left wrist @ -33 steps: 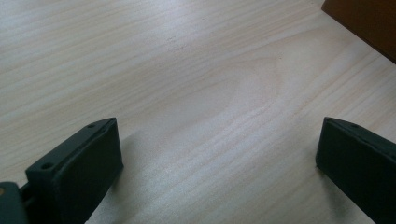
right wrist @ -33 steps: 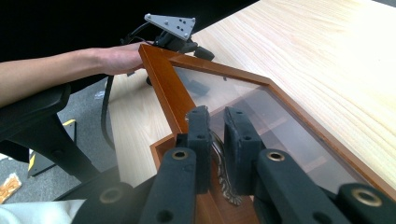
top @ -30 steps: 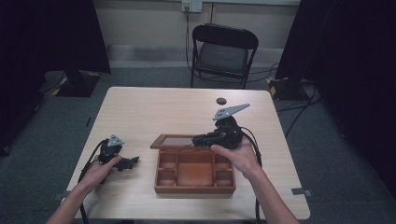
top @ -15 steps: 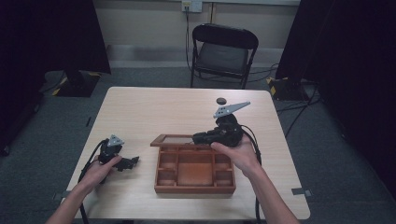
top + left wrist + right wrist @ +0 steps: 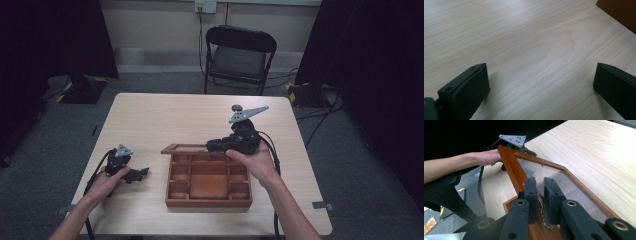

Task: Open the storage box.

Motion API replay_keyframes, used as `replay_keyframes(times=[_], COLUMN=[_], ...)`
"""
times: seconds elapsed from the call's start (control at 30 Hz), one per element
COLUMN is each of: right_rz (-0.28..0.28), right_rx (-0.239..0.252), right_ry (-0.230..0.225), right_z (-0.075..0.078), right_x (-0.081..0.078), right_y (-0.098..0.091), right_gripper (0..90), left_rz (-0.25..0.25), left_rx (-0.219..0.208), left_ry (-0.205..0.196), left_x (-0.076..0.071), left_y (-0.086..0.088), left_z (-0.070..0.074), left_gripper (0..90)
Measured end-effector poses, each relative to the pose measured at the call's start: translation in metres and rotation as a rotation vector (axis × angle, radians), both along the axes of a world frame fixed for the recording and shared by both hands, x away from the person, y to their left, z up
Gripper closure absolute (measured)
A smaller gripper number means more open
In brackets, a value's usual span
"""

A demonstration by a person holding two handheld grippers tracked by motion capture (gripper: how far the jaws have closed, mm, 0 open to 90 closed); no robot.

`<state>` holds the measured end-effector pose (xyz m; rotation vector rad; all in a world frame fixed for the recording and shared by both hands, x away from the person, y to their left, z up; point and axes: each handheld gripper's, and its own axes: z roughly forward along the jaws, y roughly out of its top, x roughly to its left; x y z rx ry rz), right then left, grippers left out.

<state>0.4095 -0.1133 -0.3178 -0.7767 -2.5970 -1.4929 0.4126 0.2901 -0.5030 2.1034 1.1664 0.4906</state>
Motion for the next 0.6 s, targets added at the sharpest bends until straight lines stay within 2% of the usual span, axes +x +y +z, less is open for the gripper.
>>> replay_keyframes(times=[0.6], right_rz=[-0.005], right_rx=[0.019], right_ry=[0.038], right_z=[0.0021], right_x=[0.0075], right_y=[-0.0012], right_gripper=[81.8], left_rz=[0.000], left_rx=[-0.001], left_ry=[-0.001], left_x=[0.0001], left_y=[0.0000], left_z=[0.0000], left_gripper=[0.0])
